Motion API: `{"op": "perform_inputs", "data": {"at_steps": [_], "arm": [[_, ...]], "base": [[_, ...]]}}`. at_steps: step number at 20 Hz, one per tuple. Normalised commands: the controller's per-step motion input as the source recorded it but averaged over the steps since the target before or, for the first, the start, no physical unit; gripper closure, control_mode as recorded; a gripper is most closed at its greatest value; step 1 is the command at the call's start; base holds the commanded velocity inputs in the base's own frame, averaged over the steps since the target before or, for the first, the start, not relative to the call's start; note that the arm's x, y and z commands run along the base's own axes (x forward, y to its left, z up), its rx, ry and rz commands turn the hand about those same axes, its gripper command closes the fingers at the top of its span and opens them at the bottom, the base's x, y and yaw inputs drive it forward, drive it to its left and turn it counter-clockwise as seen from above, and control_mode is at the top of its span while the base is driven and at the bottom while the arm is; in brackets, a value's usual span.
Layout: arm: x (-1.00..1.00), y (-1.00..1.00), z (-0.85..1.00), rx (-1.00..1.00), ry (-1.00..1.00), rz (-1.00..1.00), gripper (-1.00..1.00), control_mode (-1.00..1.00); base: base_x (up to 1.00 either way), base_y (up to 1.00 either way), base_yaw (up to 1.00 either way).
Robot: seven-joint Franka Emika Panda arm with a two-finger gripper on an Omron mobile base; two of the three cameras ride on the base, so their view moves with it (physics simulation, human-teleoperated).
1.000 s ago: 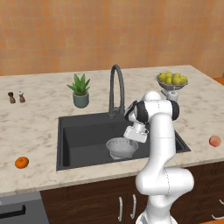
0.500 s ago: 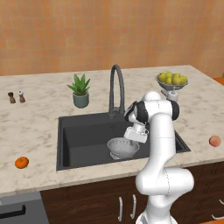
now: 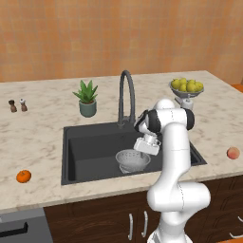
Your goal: Put the colander in the sink, put the peach, orange in the colander, and turn on the sink faucet and pour water over the colander.
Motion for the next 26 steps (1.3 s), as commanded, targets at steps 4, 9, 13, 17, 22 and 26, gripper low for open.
{"op": "perform_inputs", "data": {"at_steps": [4, 9, 13, 17, 22, 26], "arm": [[-0.09, 0.15, 0.00, 0.00, -0.01, -0.01, -1.00, -1.00], [-0.11, -0.09, 0.26, 0.00, -0.05, -0.03, -1.00, -1.00], [-0.12, -0.41, 0.26, 0.00, -0.06, -0.01, -1.00, -1.00], [-0.23, -0.58, 0.55, 0.00, -0.06, 0.00, -1.00, -1.00], [-0.46, -0.39, 0.68, -0.01, -0.15, 0.05, -1.00, -1.00], [-0.54, -0.46, 0.64, -0.13, -0.32, 0.07, -1.00, -1.00]], "base": [[0.00, 0.00, 0.00], [0.00, 0.00, 0.00], [0.00, 0.00, 0.00], [0.00, 0.00, 0.00], [0.00, 0.00, 0.00], [0.00, 0.00, 0.00]]}}
